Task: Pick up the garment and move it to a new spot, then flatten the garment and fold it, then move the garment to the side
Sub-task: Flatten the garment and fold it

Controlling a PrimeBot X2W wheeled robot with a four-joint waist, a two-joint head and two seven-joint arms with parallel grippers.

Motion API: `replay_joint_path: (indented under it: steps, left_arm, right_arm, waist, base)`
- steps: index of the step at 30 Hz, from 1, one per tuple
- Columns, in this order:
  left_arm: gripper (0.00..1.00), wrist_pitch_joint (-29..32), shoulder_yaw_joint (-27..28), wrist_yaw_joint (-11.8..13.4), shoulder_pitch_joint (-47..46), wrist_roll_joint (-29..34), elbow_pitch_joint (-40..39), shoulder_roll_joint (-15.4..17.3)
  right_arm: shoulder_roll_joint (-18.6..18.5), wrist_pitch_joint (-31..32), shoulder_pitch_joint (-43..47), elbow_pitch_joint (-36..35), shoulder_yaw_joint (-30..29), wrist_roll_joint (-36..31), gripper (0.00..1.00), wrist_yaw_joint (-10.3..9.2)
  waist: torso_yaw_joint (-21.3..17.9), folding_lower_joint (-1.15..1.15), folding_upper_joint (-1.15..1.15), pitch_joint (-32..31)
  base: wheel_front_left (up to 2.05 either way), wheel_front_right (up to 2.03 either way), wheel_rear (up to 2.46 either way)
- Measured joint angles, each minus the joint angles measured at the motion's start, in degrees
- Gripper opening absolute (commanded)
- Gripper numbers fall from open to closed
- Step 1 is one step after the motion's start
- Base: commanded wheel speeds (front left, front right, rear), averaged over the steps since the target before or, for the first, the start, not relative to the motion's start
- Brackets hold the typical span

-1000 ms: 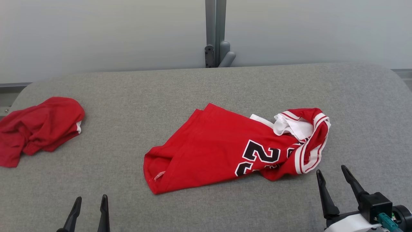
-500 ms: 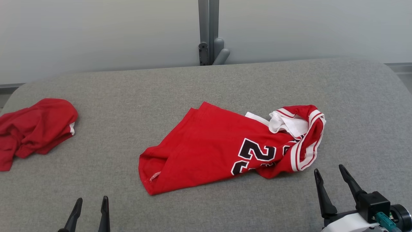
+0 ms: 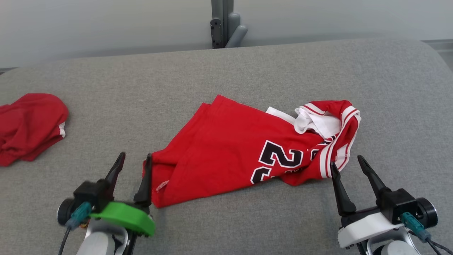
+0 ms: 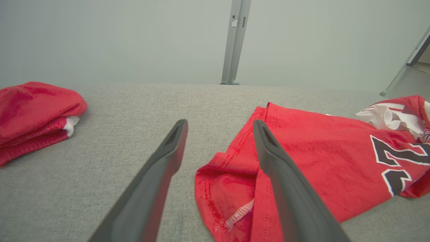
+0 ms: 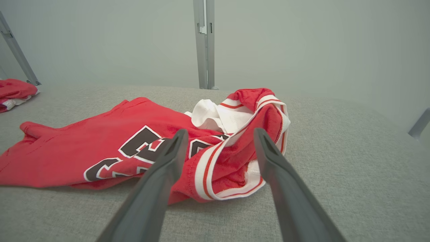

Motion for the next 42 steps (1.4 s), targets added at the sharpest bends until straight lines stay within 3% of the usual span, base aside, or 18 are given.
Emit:
replay_joint_path:
  steps: [7,9,15,23,31,42]
  left_arm:
    - [1.00,5.0,-9.7,-0.1,-18.4,-2.6,9.5,2.9]
    - [1.00,8.8,-13.4,-0.1,-25.3,-4.1,13.8,4.6]
    - [1.00,13.1,-19.9,-0.1,-35.2,-7.6,20.1,7.4]
    - [1.00,16.6,-28.2,-0.1,-43.3,-13.5,25.5,9.9]
    - [1.00,18.6,-33.2,-0.1,-46.6,-17.3,32.2,12.0]
    - [1.00,19.9,-38.1,-0.1,-48.3,-22.7,34.8,13.1]
  right_arm:
    - [0.8,0.0,-4.0,-0.7,1.3,0.5,1.00,0.00]
    - [1.2,0.0,-5.3,-1.1,1.6,0.6,1.00,0.00]
    - [1.7,0.0,-6.8,-1.3,1.8,0.9,1.00,0.00]
    - [1.7,0.0,-7.9,-1.5,2.7,2.9,1.00,0.00]
    - [1.8,0.0,-7.9,-1.7,4.1,4.7,1.00,0.00]
    - [1.8,0.0,-7.5,-1.4,4.1,5.6,1.00,0.00]
  waist:
    - [-2.8,0.00,0.00,4.4]
    - [-4.4,0.00,0.00,6.7]
    - [-8.3,0.00,0.00,10.7]
    - [-13.7,0.00,0.00,14.3]
    - [-17.8,0.00,0.00,16.0]
    - [-19.2,0.00,0.00,16.4]
  base:
    - [0.00,0.00,0.00]
    - [0.00,0.00,0.00]
    - [0.00,0.00,0.00]
    - [0.00,0.00,0.00]
    - [0.00,0.00,0.00]
    - [0.00,0.00,0.00]
